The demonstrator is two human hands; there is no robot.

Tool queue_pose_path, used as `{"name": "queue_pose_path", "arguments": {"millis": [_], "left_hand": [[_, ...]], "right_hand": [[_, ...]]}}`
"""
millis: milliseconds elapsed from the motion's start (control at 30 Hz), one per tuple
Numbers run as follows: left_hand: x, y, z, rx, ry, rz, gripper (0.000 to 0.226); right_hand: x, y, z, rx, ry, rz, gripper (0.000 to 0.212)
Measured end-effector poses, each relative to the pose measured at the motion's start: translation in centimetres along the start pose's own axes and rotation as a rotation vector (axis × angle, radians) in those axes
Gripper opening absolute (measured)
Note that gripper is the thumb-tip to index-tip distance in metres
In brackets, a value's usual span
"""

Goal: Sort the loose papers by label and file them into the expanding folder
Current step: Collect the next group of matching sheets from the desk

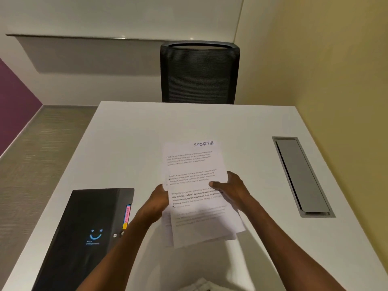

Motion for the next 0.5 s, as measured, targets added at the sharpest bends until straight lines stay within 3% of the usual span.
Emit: {"name": "queue_pose_path", "arguments": {"millis": [67, 167, 200, 333, 500], "left_hand": [[-0.7, 0.2, 0.5, -0.008, 0.013, 0.037, 0.03], [-1.3, 0.1, 0.3, 0.015, 0.071, 0.486, 0.055], [-2.1, -0.2, 0.2, 0.018, 0.129, 0.49, 0.056], [-5.9, -1.7, 0.3, -0.111, 0.347, 0.123, 0.032], [-6.8, -1.7, -0.3, -0.209, 0.387, 0.16, 0.034]], "right_hand": [[0.0, 1.0, 0.0, -0.038, -0.066, -0.032, 0.037], [0.6, 1.1, 0.1, -0.155, -0.127, -0.012, 0.033], [0.9, 0.9, 0.1, -0.201, -0.153, 0.018, 0.034], [3.1, -0.4, 0.6, -0.288, -0.302, -0.023, 0.032], [3.1, -1.2, 0.9, -0.283, -0.369, -0.124, 0.034]]}}
Point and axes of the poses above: each hand's wrist, its own z-axis away from the middle knuckle, its own y-axis out of the palm, x = y × z, the point moved 6 cm from there along -z, towards the middle knuckle, and after that the axes turned 13 degrees about x, right-handed, at the moved point
